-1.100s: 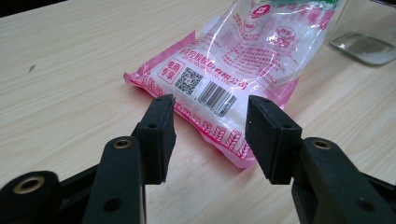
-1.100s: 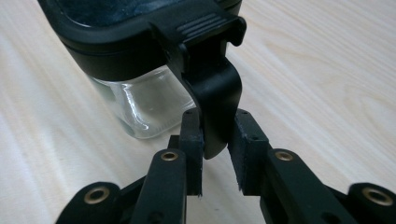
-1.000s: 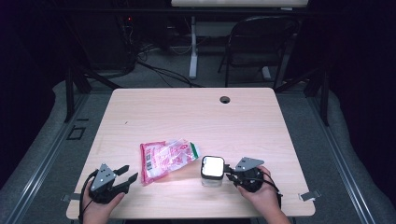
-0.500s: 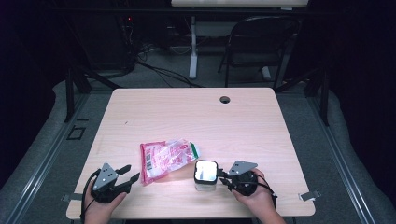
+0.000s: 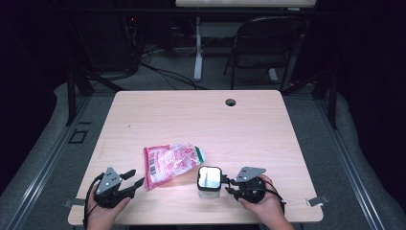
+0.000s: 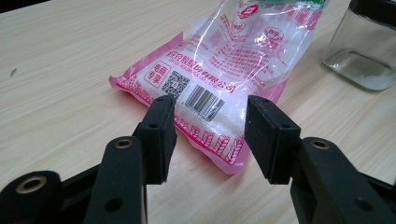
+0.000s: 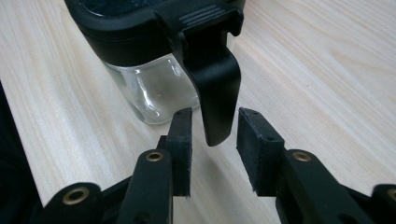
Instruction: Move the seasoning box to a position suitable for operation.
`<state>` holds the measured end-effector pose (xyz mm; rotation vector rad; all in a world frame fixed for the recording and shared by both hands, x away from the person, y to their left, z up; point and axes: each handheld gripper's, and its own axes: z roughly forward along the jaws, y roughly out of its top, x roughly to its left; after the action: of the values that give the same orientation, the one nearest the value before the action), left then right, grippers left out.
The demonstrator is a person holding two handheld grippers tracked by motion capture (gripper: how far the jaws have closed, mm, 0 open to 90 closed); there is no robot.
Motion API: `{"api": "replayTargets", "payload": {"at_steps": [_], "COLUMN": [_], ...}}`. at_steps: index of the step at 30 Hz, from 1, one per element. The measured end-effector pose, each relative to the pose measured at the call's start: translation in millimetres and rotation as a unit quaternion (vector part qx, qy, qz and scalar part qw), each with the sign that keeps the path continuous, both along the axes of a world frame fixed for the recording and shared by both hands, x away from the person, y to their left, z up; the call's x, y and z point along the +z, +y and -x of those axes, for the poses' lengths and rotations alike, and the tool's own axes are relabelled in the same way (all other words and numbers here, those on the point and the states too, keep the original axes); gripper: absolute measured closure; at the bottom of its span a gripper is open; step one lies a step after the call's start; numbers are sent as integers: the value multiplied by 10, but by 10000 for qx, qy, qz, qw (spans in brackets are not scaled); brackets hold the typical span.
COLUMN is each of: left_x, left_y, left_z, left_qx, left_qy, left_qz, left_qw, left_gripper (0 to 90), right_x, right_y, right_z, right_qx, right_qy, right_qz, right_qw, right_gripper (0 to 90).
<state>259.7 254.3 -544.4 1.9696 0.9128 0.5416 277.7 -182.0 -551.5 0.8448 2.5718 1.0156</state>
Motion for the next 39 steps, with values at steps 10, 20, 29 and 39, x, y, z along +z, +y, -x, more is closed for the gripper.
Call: {"api": "replayTargets", "payload": {"at_steps": [10, 20, 29, 39], "left_x": [39, 130, 268, 511], "left_y": [-24, -193, -386, -753], "left_z": [-17, -92, -149, -285], "left_qx": [-68, -324, -590, -883], "left_qy": [144, 268, 358, 332], "left_qz": [96, 157, 130, 40], "left_qw": [9998, 9990, 9975, 9955], "left_gripper": [539, 619, 630, 664], "right_x": [139, 314, 403, 700], "right_y": [-67, -169, -177, -34], "right_z": [83, 140, 148, 68], "right_qx": [-150, -439, -596, -901], "right_qy": [-195, -240, -99, 75], "right_qz": [-43, -297, -184, -216], "right_qw": [9997, 9983, 9980, 9957], "right_gripper": [587, 594, 635, 659]}}
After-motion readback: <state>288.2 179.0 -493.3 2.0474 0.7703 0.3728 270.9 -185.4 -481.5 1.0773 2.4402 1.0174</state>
